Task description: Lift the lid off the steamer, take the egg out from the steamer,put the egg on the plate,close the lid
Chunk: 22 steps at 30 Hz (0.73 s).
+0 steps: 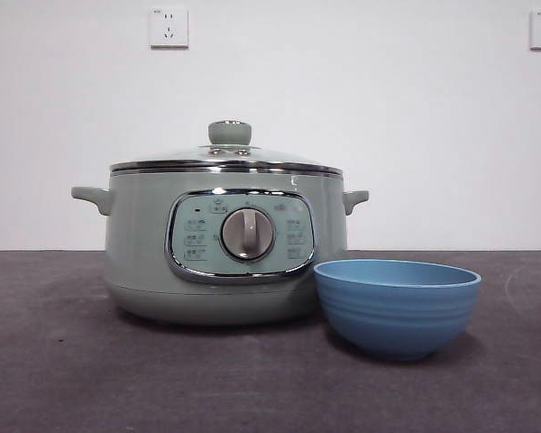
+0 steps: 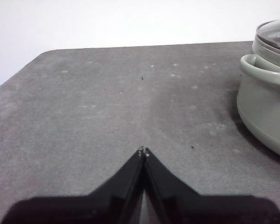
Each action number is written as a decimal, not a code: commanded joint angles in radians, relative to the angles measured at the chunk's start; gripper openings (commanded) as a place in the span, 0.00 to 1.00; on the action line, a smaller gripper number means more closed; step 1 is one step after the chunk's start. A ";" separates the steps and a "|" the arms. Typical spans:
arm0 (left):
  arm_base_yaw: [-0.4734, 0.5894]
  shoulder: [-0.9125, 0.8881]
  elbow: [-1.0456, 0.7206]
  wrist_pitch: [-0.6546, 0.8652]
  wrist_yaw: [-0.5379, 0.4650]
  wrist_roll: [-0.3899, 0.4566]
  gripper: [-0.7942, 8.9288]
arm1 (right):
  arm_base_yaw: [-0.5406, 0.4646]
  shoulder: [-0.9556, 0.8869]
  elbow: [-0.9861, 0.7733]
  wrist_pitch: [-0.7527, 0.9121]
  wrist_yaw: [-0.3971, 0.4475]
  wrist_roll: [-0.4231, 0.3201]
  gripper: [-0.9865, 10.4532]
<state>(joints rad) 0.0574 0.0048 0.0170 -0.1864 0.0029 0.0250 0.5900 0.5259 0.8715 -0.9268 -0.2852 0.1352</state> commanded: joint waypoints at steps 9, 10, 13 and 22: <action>0.003 -0.003 -0.014 0.003 0.000 -0.006 0.08 | -0.156 -0.060 -0.001 0.082 0.023 -0.090 0.09; 0.003 -0.003 -0.014 0.003 0.000 -0.006 0.08 | -0.197 -0.070 -0.005 0.096 0.023 -0.093 0.09; 0.003 -0.003 -0.014 0.003 0.000 -0.006 0.08 | -0.351 -0.111 -0.047 0.161 0.023 -0.111 0.09; 0.003 -0.003 -0.014 0.003 0.000 -0.006 0.08 | -0.590 -0.334 -0.405 0.561 0.030 -0.134 0.09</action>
<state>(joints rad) 0.0574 0.0048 0.0170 -0.1864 0.0029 0.0250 0.0010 0.2089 0.5114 -0.4095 -0.2588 0.0101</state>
